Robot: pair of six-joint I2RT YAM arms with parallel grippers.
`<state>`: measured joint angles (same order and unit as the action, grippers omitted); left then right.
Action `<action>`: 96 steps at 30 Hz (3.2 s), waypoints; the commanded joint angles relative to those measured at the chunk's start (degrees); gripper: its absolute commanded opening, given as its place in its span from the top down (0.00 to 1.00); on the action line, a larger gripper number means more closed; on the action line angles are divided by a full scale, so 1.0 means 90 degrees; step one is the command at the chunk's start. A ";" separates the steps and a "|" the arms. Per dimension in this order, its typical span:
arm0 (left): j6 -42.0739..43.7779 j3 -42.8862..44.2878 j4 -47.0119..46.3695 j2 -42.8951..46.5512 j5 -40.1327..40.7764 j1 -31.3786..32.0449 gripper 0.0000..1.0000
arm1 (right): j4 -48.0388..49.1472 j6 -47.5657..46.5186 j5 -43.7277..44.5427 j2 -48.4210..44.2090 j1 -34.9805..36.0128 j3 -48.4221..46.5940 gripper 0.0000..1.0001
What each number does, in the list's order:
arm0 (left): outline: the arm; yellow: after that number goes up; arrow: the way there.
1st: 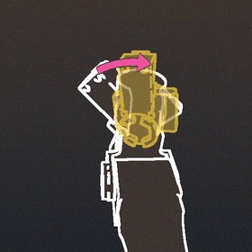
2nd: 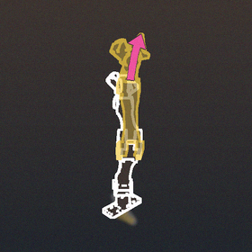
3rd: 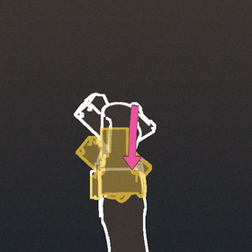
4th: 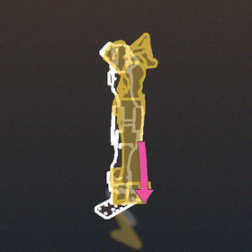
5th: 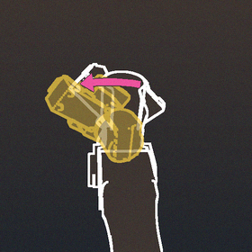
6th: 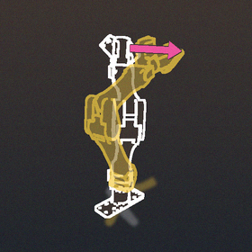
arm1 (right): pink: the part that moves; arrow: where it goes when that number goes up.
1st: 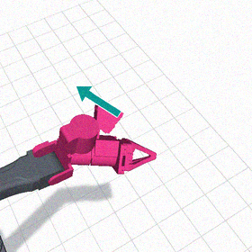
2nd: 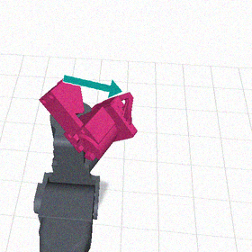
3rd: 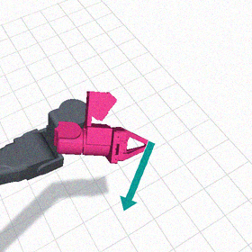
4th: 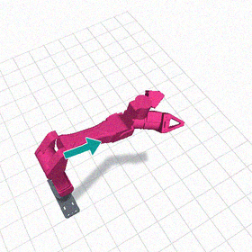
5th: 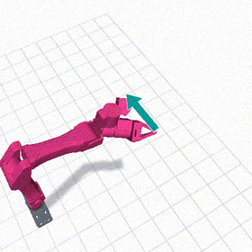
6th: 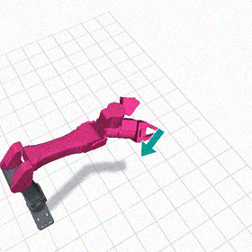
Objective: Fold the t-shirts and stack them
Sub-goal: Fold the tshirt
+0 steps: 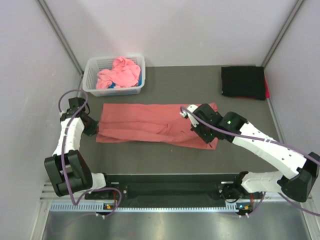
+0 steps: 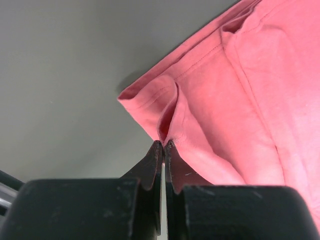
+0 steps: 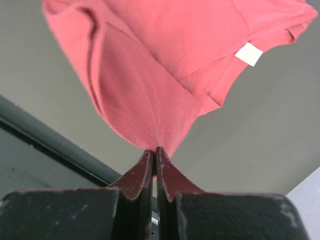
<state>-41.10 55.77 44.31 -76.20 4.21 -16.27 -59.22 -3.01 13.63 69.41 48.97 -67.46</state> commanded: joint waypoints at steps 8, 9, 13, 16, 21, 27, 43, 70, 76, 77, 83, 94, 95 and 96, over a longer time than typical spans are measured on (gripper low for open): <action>-0.0365 -0.0024 0.0574 0.0254 0.0089 -0.0008 1.00 | -0.0675 0.0497 -0.0021 0.0042 0.0965 -0.0804 1.00; -0.0336 -0.0015 0.0622 0.0274 0.0118 -0.0018 1.00 | -0.0821 0.0703 0.0009 0.0081 0.0994 -0.0844 1.00; -0.0374 -0.0150 0.0799 0.0488 0.0129 -0.0028 1.00 | -0.1455 0.1844 0.0223 0.0363 0.1422 -0.0864 1.00; -0.0452 -0.0404 0.0779 0.0712 0.0089 -0.0018 1.00 | -0.2166 0.2644 0.0594 0.0452 0.1939 -0.0591 1.00; -0.0560 -0.0620 0.0945 0.0986 0.0508 -0.0018 1.00 | -0.2268 0.3575 0.0741 -0.0074 0.2400 0.0034 1.00; -0.0609 -0.0397 0.0799 0.0695 0.0753 -0.0018 1.00 | -0.2521 0.4006 0.1951 -0.0251 0.2391 -0.0364 1.00; -0.0161 0.0737 0.0009 -0.1053 0.0051 0.0060 1.00 | -0.0872 0.1419 0.1748 0.0978 0.0390 -0.0844 1.00; -0.0306 0.2231 0.0125 -0.3085 0.0665 0.0451 1.00 | 0.0584 -0.0887 0.1161 0.2952 -0.1486 -0.1332 1.00; -0.0238 0.2446 0.0115 -0.3134 0.0734 0.0499 0.98 | 0.0857 -0.1160 0.1269 0.3264 -0.1545 -0.1517 0.99; -0.0180 0.2504 0.0144 -0.3134 0.0734 0.0490 0.96 | 0.0896 -0.1276 0.1288 0.3332 -0.1554 -0.1547 0.96; 0.0006 0.3061 0.0495 -0.3193 0.0977 0.0480 0.68 | 0.1297 -0.1745 0.1435 0.3801 -0.1554 -0.1830 0.95; 0.0348 0.1911 0.0097 -0.2374 0.0832 0.0373 0.67 | 0.1492 -0.1660 0.1932 0.4309 -0.1662 -0.2464 0.77; 0.0425 0.1619 0.0018 -0.2208 0.0783 0.0334 0.66 | 0.1386 -0.1233 0.1943 0.4310 -0.1749 -0.2533 0.77; 0.0465 0.1490 -0.0040 -0.2129 0.0783 0.0314 0.67 | 0.1308 -0.0948 0.1952 0.4281 -0.1788 -0.2582 0.76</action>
<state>-38.96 72.40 46.19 -100.16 11.86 -12.73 -48.27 -17.12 28.14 108.14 35.03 -87.09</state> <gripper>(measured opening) 0.336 0.234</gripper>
